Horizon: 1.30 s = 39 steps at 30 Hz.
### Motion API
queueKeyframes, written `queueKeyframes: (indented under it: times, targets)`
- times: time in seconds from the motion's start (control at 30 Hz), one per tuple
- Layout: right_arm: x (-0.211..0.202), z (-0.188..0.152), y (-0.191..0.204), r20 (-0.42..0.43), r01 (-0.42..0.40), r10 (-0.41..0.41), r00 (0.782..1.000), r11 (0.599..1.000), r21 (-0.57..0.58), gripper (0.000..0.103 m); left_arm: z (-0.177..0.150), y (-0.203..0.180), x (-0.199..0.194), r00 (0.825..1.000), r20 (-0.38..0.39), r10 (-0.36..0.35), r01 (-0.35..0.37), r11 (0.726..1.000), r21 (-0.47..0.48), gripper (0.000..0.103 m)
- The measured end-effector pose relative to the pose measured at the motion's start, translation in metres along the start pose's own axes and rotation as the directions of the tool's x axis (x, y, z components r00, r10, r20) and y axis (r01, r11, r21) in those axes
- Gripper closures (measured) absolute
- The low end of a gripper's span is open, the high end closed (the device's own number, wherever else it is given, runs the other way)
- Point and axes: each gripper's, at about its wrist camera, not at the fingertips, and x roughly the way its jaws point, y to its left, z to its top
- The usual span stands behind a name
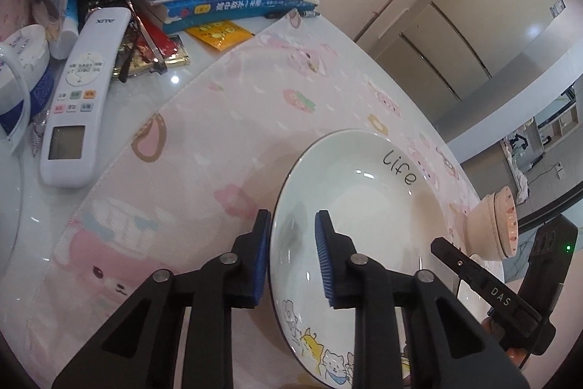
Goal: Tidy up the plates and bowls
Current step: 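Grip the white 'life' plate rim with the left tool while the right tool grips it, then lift the white plate with both tools and carry it toward the other plates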
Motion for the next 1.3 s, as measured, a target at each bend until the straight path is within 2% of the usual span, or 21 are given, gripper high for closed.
queueKeyframes:
  times: [0.2,0.33,0.5,0.7,0.83,0.9,0.97,1.07,1.17,1.23,1.3]
  targets:
    - [0.0,0.0,0.0,0.015,0.011,-0.011,1.0,1.0,-0.003,0.085,-0.003,-0.001,0.003,1.0,-0.011,0.018,-0.017,1.0,0.013,0.082]
    - [0.001,-0.002,0.006,0.021,0.064,-0.063,0.998,0.997,-0.047,0.087,-0.004,-0.003,0.004,0.999,0.004,0.035,-0.035,0.999,0.027,0.084]
    - [-0.001,-0.002,0.005,-0.026,0.056,-0.056,0.998,0.998,-0.018,0.087,-0.005,-0.006,0.002,0.998,0.013,0.063,-0.063,0.997,0.042,0.084]
    - [-0.008,0.001,-0.004,-0.074,-0.002,0.008,0.997,0.998,0.068,0.087,-0.005,-0.007,-0.002,0.999,0.017,0.048,-0.049,0.998,0.047,0.084]
    - [-0.016,0.002,-0.005,-0.096,0.021,-0.013,0.995,0.997,0.079,0.087,-0.008,-0.013,-0.016,1.0,0.022,-0.003,0.002,0.999,0.047,0.084]
    - [-0.023,0.003,-0.002,-0.085,0.009,-0.003,0.996,0.997,0.077,0.087,-0.01,-0.019,-0.028,0.999,0.05,-0.006,0.003,0.998,0.064,0.084]
    - [-0.032,0.004,0.0,-0.073,0.0,0.006,0.997,0.997,0.079,0.087,-0.012,-0.029,-0.04,0.995,0.094,0.025,-0.033,0.995,0.09,0.084]
    - [-0.05,0.007,0.004,-0.041,-0.03,0.033,0.999,0.996,0.078,0.087,-0.01,-0.035,-0.051,0.993,0.115,0.031,-0.042,0.994,0.098,0.083]
    - [-0.069,0.009,0.011,-0.03,-0.076,0.079,0.996,0.993,0.087,0.087,-0.011,-0.043,-0.061,0.985,0.145,0.097,-0.115,0.986,0.118,0.083]
    - [-0.084,0.009,0.018,0.0,-0.067,0.067,0.998,0.996,0.058,0.087,-0.011,-0.046,-0.068,0.981,0.157,0.114,-0.134,0.983,0.124,0.083]
    - [-0.098,0.009,0.023,0.03,-0.058,0.057,0.998,0.998,0.036,0.087,-0.012,-0.047,-0.074,0.984,0.152,0.096,-0.116,0.985,0.125,0.083]
